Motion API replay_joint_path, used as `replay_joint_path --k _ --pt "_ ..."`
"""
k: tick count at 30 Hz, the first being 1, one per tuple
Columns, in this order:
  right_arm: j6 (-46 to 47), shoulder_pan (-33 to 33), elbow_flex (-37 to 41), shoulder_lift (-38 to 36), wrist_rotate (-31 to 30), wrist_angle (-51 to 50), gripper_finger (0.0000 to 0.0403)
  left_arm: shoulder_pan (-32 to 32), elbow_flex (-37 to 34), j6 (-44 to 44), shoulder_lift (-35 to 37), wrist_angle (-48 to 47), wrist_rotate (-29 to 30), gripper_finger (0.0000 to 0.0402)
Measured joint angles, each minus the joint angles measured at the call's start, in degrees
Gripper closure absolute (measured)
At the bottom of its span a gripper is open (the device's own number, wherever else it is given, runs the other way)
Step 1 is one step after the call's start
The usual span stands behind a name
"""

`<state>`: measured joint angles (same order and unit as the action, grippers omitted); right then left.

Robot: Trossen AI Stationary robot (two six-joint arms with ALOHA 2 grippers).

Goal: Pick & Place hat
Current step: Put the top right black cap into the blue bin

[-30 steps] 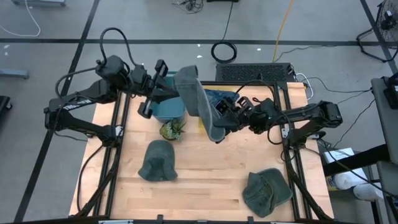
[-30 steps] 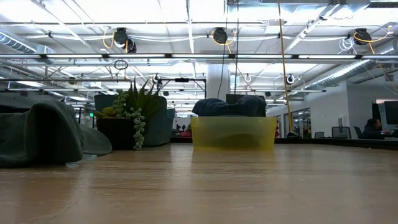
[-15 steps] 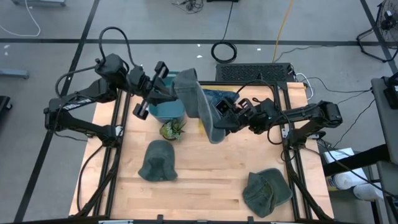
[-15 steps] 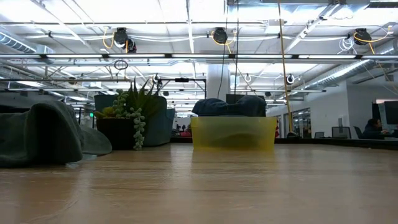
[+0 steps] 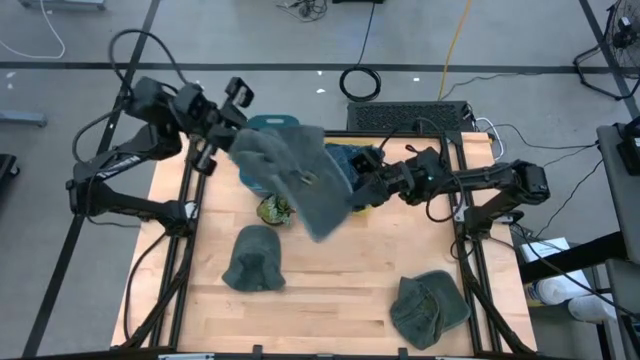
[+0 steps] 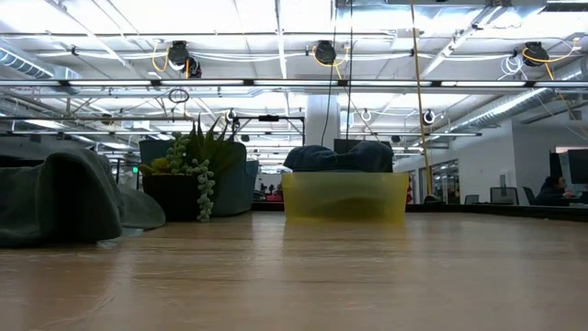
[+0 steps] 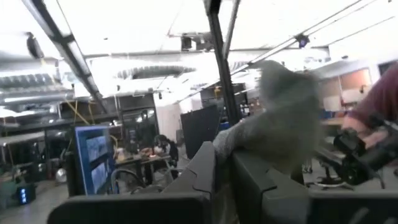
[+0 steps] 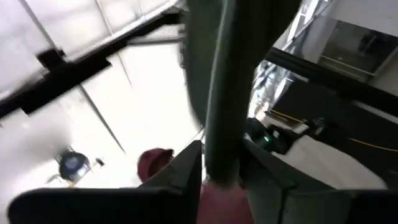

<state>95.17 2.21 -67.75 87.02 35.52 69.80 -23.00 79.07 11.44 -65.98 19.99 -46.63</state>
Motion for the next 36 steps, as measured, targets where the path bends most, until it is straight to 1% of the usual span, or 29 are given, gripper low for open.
replay_joint_path --k 4,9,11,14,16,19,21,25,28,32,36 --pt "-0.47 2.14 0.0 -0.02 2.96 -1.77 0.0296 -3.46 0.0 3.56 1.67 0.05 -0.13 0.0374" --pt "-0.48 4.15 0.0 -0.07 9.82 -6.9 0.0295 -7.22 0.0 5.26 3.96 1.15 -0.11 0.0374" --pt "-1.63 5.01 0.0 -0.07 11.63 -9.63 0.0297 -8.67 0.0 5.76 4.79 0.8 -0.07 0.0374" --pt "-5.52 7.13 0.0 -0.07 11.35 -12.2 0.0304 -10.45 0.0 7.15 5.61 -0.46 0.29 0.0374" --pt "-8.91 8.84 0.02 -0.07 7.4 -12.25 0.0309 -11.26 0.0 7.48 5.86 -2.73 1.6 0.0374" --pt "-15.57 11.68 0.02 -0.07 -0.02 -11.55 0.0314 -11.99 -0.02 10.04 5.79 -6.3 4.73 0.0374" --pt "-20.41 14.12 0.02 -0.17 -2.65 -11.1 0.0316 -12.46 -0.02 13.09 5.67 -9.66 7.43 0.0374" --pt "-31.25 19.56 0.0 -0.9 -3.72 -11.18 0.0322 -13.4 -0.02 20.34 5.58 -20.37 11.95 0.0374" --pt "-40.71 23.07 -0.03 -2.06 -4.95 -11.75 0.0326 -13.8 -0.04 23.63 5.56 -28.37 13.76 0.0374" --pt "-57.45 26.2 -0.46 -4.8 -5.43 -11.52 0.0332 -13.8 -0.04 24.33 5.58 -36.82 16.94 0.0374" --pt "-78.07 26.7 -0.9 -8.35 -5.4 -11.63 0.0337 -13.8 -0.04 24.72 5.58 -45.19 20.98 0.0374"
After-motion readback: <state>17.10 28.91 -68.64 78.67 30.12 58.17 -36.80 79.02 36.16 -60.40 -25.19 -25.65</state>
